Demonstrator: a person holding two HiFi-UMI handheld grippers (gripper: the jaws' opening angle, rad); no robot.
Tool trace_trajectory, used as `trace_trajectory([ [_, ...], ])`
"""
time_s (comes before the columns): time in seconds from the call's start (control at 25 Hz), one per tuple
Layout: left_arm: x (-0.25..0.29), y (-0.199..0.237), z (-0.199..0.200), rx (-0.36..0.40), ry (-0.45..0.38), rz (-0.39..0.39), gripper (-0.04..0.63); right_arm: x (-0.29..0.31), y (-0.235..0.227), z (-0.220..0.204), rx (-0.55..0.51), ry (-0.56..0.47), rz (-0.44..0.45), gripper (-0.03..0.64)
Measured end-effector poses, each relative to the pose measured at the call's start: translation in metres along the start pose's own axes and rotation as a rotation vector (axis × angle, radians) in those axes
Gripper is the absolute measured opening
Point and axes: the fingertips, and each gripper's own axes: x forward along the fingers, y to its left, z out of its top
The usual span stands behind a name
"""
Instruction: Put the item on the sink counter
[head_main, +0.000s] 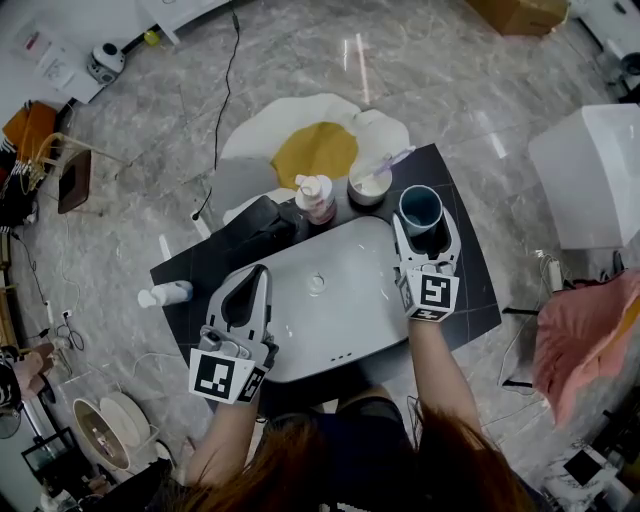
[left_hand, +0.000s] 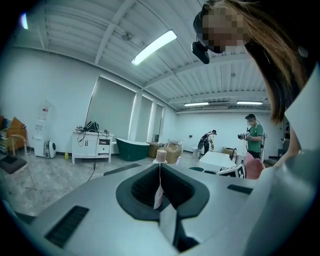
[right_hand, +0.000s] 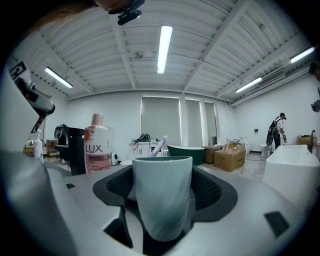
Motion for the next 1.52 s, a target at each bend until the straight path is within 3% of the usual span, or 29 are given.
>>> trace_trajectory([
  [0.6, -0.012, -0.010, 0.012, 0.012, -0.031, -0.035, 0.023, -0.020, 0.004, 0.018, 0.032, 0.000, 0.022, 0.411],
  [0.96, -0.020, -0.016, 0.029, 0.018, -0.070, -0.050, 0.023, -0.043, 0.009, 0.063, 0.058, -0.078, 0.039, 0.403],
  [1.08, -0.020, -0.019, 0.036, 0.019, -0.095, -0.057, 0.023, -0.054, 0.012, 0.083, 0.053, -0.102, 0.057, 0.336],
  [1.28, -0.028, -0.021, 0.052, 0.012, -0.145, -0.062, 0.023, -0.086, 0.018, 0.122, 0.073, -0.152, 0.045, 0.117],
  [1.44, -0.040, -0.024, 0.069, 0.006, -0.189, -0.069, 0.023, -0.119, 0.029, 0.158, 0.077, -0.208, 0.036, 0.022],
  [1.52, -0.046, -0.027, 0.075, 0.007, -0.208, -0.075, 0.023, -0.134, 0.035, 0.171, 0.067, -0.226, 0.034, 0.017],
])
